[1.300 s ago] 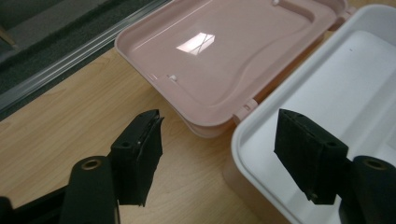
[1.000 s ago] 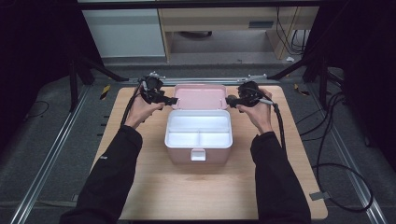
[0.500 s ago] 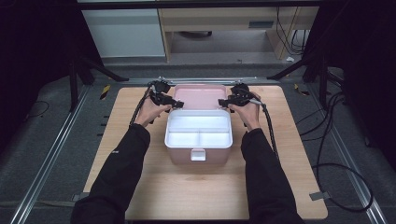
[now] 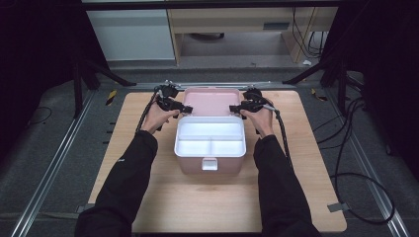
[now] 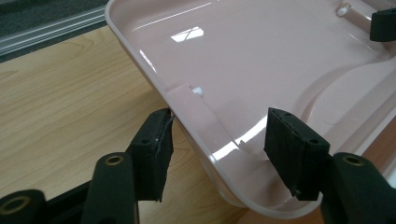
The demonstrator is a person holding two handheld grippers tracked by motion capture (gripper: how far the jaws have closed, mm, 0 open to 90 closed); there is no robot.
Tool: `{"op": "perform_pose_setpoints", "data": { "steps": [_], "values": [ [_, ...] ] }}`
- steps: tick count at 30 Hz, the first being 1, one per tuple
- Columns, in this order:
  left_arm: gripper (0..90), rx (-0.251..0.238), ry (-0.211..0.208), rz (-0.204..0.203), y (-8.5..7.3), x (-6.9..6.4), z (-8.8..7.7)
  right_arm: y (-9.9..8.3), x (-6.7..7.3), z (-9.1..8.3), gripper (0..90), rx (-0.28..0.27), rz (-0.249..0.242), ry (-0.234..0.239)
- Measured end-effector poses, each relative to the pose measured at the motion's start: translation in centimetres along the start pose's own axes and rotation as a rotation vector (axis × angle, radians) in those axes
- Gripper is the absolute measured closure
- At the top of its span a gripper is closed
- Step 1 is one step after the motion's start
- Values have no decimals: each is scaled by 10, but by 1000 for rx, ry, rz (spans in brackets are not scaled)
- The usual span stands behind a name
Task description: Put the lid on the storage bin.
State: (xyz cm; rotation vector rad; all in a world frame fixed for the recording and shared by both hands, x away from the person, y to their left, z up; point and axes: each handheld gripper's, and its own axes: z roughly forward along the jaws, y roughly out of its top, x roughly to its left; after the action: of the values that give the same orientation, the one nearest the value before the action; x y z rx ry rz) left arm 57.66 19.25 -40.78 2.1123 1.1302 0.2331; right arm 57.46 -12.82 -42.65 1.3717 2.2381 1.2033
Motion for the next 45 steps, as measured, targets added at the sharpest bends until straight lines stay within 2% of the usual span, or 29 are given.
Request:
{"op": "perform_pose_setpoints", "data": {
  "steps": [4, 8, 10, 13, 14, 24, 27, 33, 37, 45],
  "values": [
    [451, -14, 20, 14, 2, -4, -6, 2, 2, -4, 433, -16, -11, -14],
    [455, -48, 17, 15, 5, -7, -14, 6, 4, -11, 435, -46, -9, -15],
    [460, -63, 18, 14, 6, -8, -19, 10, 6, -15, 434, -52, -22, -21],
    [466, -91, 10, 11, 8, -10, -31, 20, 16, -24, 426, -50, -68, -52],
    [473, -91, 10, 11, 8, -10, -31, 20, 16, -24, 426, -50, -68, -52],
    [526, -150, 32, 48, 11, -22, -63, 28, 33, -49, 440, -90, -114, -68],
    [533, -152, 38, 78, 10, -29, -71, 29, 38, -58, 441, -97, -135, -77],
    [557, -166, 67, 106, 11, -39, -81, 30, 48, -71, 442, -97, -167, -112],
    [570, -181, 73, 102, 12, -43, -84, 29, 51, -74, 452, -90, -179, -136],
    [593, -210, 78, 117, 14, -48, -89, 31, 50, -86, 477, -134, -167, -135]
  ]
}}
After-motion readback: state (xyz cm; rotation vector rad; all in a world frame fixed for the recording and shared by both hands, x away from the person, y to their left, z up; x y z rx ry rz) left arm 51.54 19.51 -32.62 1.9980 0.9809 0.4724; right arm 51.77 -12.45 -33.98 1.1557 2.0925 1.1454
